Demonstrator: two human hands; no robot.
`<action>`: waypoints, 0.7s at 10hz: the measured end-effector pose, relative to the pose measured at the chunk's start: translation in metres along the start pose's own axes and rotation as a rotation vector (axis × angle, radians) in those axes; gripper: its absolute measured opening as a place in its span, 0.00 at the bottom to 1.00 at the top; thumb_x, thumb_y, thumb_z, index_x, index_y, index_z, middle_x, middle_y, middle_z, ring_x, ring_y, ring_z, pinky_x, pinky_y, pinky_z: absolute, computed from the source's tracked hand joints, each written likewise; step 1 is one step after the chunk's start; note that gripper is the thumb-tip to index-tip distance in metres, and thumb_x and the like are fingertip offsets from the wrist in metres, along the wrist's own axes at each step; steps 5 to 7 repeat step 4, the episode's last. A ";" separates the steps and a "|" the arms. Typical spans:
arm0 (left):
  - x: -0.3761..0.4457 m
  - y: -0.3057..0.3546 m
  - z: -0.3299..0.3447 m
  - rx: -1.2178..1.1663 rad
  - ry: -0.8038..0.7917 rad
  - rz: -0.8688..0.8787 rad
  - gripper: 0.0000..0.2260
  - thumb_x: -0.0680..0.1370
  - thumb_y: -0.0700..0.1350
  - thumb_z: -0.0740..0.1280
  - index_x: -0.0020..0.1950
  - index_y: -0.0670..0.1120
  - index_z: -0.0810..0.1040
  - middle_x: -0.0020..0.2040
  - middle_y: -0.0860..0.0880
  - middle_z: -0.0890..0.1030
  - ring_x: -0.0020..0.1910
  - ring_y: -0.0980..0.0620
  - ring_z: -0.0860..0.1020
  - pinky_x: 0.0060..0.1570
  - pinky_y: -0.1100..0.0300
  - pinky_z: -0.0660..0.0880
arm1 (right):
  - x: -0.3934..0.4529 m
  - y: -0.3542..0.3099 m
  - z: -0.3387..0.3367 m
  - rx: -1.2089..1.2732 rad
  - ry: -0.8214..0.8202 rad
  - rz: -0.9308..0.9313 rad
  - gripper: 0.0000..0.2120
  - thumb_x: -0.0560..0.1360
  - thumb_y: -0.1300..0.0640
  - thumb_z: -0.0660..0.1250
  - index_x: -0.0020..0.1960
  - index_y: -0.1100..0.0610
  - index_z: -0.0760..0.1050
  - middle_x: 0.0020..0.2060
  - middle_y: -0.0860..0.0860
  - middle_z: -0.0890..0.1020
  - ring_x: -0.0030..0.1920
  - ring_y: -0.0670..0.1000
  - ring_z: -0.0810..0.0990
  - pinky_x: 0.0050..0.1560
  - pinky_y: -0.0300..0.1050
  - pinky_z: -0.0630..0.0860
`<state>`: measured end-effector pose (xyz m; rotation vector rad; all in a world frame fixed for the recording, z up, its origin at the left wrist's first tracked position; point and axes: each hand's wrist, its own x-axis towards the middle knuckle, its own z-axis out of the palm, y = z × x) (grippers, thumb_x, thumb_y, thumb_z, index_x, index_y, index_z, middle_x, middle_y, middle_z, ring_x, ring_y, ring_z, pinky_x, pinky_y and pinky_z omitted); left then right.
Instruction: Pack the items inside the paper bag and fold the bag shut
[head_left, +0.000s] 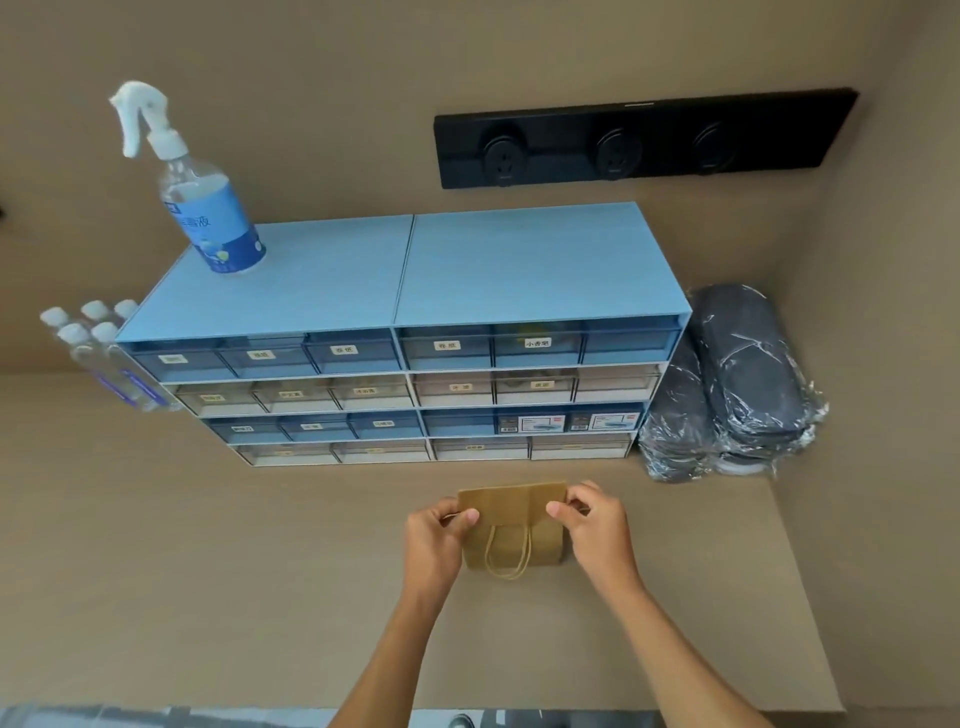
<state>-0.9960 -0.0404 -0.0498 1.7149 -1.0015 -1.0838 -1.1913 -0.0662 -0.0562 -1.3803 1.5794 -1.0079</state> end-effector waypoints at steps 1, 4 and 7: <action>0.003 0.002 0.000 0.003 -0.024 0.023 0.12 0.75 0.32 0.70 0.37 0.48 0.84 0.30 0.57 0.85 0.31 0.63 0.81 0.33 0.73 0.76 | 0.001 0.001 0.001 0.002 -0.002 0.008 0.16 0.69 0.65 0.73 0.30 0.57 0.68 0.31 0.50 0.71 0.32 0.48 0.69 0.34 0.34 0.65; 0.003 0.009 -0.016 0.160 -0.138 0.167 0.17 0.74 0.43 0.73 0.55 0.62 0.76 0.53 0.66 0.77 0.53 0.63 0.75 0.58 0.57 0.70 | -0.005 -0.013 -0.006 0.054 -0.044 -0.017 0.22 0.70 0.63 0.72 0.62 0.48 0.75 0.57 0.46 0.75 0.53 0.36 0.74 0.56 0.41 0.74; 0.003 0.009 -0.016 0.160 -0.138 0.167 0.17 0.74 0.43 0.73 0.55 0.62 0.76 0.53 0.66 0.77 0.53 0.63 0.75 0.58 0.57 0.70 | -0.005 -0.013 -0.006 0.054 -0.044 -0.017 0.22 0.70 0.63 0.72 0.62 0.48 0.75 0.57 0.46 0.75 0.53 0.36 0.74 0.56 0.41 0.74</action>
